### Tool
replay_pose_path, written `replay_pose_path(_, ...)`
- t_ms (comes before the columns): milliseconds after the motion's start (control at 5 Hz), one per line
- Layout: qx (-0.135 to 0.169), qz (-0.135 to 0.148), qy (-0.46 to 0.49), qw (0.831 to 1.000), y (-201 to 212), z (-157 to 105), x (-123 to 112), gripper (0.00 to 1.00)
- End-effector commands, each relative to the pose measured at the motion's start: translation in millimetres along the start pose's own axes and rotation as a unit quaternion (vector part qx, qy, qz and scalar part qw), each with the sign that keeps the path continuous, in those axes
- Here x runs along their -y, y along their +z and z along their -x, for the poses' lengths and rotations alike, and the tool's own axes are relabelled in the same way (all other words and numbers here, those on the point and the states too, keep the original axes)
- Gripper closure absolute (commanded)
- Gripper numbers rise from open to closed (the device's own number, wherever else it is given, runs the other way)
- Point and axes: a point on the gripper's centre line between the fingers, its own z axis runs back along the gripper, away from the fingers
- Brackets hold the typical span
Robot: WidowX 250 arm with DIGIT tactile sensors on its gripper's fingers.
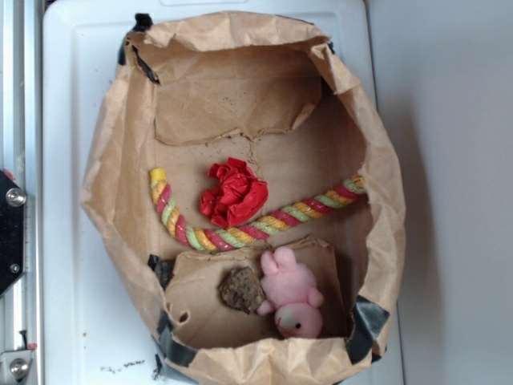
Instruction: Grab the multicolored rope.
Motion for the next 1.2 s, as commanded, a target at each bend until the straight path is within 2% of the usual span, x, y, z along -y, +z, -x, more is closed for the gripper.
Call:
replay_pose_path(0, 0.000, 0.000, 0.000, 1.000, 0, 0, 0, 0.00)
replay_pose_path(200, 0.014, 0.013, 0.025, 1.000, 50, 9, 51, 0.00)
replay_pose_path(400, 0.044, 0.013, 0.077, 0.996, -5, -38, 25, 0.00)
replay_pose_path(600, 0.047, 0.002, 0.085, 0.995, -42, -84, 23, 0.00)
replay_pose_path(1000, 0.047, 0.002, 0.085, 0.995, -42, -84, 23, 0.00)
